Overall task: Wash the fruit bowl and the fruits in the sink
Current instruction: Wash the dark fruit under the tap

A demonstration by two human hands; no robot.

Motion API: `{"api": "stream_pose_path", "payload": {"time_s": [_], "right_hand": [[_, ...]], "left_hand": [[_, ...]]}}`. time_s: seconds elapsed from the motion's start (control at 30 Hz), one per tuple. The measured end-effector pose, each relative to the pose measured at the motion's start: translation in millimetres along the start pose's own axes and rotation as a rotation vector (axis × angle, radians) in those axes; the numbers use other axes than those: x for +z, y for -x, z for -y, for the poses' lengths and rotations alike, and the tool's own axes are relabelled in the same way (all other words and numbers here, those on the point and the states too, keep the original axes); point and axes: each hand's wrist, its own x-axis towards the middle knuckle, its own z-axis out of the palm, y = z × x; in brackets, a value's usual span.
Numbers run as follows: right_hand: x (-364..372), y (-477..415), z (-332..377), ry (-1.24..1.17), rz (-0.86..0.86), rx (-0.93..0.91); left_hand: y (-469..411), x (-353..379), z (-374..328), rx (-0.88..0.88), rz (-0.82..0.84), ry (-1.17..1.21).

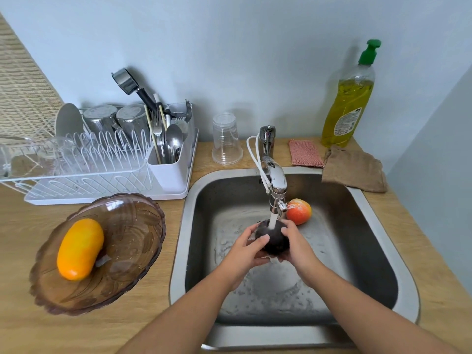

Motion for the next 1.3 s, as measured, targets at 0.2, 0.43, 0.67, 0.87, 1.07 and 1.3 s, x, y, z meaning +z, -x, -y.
{"api": "stream_pose_path", "payload": {"time_s": [0.2,0.43,0.67,0.87,1.07,1.3], "right_hand": [[4.5,9.3,-3.0,0.120,0.046,-0.071],[0.4,6.6,-5.9,0.213,0.066,-0.082],[0.5,9.7,-4.7,0.147,0.073,-0.146],[-0.8,8.1,0.6,0.149,-0.008,-0.187],[-2.3,6.7,-3.7,0.215,0.135,-0.141],[-1.7,12.0,0.0,0.148,0.173,-0.122]], "left_hand": [[-3.0,5.3,-5.1,0.032,-0.131,-0.252],[-3.6,8.8,3.8,0.129,-0.168,-0.104],[-2.3,9.2,3.6,0.156,-0.163,-0.016],[1.4,10.5,2.2,0.188,-0.114,-0.034],[0.3,3.9,-0.4,0.127,-0.143,0.025],[-3.4,7.2,-2.5,0.065,-0.205,0.035]]}}
